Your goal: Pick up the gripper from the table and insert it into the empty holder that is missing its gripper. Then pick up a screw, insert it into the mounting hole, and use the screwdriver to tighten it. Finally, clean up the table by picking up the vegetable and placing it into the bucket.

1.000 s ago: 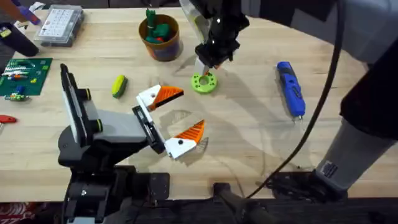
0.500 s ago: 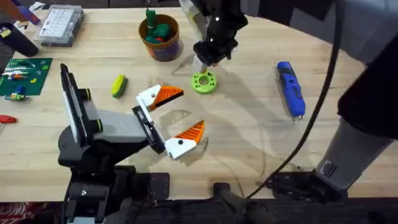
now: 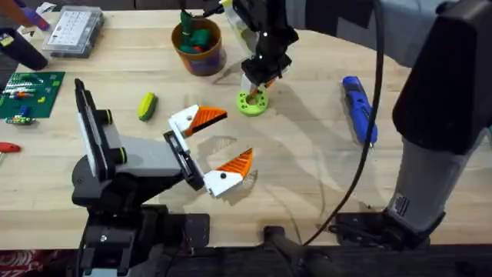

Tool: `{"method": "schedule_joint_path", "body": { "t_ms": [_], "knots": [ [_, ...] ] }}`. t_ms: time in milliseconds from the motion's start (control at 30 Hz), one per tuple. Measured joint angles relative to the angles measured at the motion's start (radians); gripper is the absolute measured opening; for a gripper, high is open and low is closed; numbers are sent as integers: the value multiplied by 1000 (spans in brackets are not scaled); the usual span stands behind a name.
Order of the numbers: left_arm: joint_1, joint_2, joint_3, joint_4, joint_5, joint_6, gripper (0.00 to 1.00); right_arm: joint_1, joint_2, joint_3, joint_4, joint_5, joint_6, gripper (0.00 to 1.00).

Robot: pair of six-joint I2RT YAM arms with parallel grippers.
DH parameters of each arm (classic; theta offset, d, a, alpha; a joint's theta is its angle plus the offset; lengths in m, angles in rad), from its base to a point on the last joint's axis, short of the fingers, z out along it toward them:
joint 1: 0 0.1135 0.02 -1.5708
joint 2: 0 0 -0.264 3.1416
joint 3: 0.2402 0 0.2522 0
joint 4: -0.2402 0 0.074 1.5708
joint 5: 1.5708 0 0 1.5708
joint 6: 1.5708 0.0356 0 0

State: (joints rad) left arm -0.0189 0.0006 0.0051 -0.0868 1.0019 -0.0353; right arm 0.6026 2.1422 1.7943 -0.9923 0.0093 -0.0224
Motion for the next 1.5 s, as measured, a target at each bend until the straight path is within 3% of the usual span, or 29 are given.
{"method": "schedule_joint_path", "body": {
  "t_ms": [1500],
  "knots": [
    [0, 0, 0, 0, 0, 0, 986, 1, 26, 0, -7, -25, 15, 340]
  ]
}}
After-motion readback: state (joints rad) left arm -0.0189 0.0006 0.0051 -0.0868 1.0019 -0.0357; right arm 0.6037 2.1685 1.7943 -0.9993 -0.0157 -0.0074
